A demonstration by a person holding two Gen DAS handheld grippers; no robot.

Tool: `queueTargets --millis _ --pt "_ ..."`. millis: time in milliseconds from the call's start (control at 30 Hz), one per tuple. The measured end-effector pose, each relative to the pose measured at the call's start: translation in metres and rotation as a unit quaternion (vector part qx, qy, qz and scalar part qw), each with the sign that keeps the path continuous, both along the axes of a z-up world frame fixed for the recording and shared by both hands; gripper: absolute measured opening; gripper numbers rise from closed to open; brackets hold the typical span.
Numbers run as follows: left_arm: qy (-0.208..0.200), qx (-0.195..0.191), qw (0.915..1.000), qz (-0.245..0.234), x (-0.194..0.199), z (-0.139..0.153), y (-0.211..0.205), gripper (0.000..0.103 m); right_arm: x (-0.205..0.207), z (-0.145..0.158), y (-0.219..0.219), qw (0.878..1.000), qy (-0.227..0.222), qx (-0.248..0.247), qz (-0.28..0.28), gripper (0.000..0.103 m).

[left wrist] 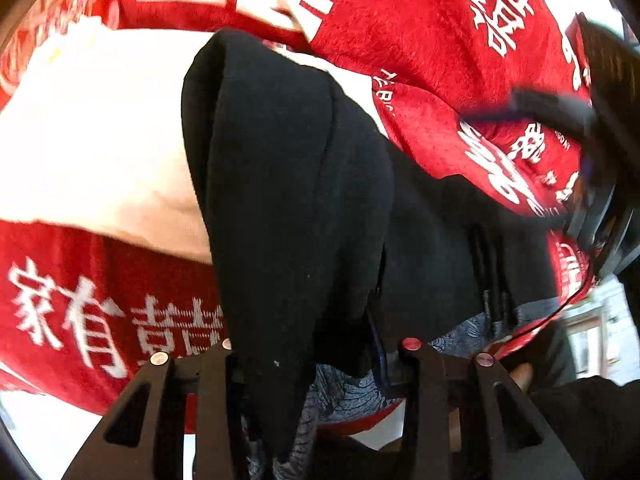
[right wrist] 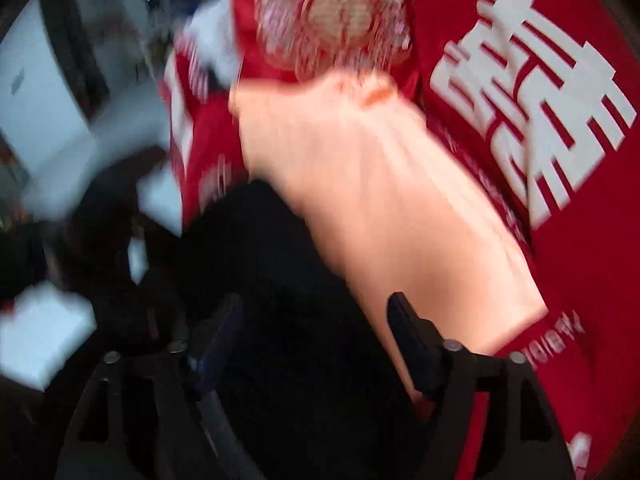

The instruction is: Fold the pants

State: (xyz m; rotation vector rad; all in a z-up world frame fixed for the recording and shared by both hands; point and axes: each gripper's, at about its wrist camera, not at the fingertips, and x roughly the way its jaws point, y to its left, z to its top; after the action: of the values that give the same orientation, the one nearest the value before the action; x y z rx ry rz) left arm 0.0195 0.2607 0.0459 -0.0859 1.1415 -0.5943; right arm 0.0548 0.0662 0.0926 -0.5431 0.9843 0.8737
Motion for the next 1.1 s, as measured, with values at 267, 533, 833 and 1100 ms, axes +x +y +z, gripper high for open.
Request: queueTargets --millis 267,533,833,1100 --pt "-0.021 0.042 0.9989 -0.002 -0.014 0.04 -0.046 0.026 -0.057 -0.125 -0.046 0.975 0.04 -0.217 0.03 0.082" --pt "-0.051 0.076 0.9958 0.005 -0.04 0.078 -0.088 0.024 -0.069 -0.032 -0.124 0.992 -0.007 -0.037 -0.122 0.085" --pt "-0.089 0.084 0.9876 -0.098 -0.093 0.129 -0.221 0.024 -0.163 0.002 -0.253 0.959 -0.051 0.01 -0.28 0.085" --pt "-0.079 0.147 0.9629 -0.212 -0.133 0.076 -0.362 0.02 -0.214 -0.024 -0.326 0.918 -0.029 0.053 -0.391 0.085"
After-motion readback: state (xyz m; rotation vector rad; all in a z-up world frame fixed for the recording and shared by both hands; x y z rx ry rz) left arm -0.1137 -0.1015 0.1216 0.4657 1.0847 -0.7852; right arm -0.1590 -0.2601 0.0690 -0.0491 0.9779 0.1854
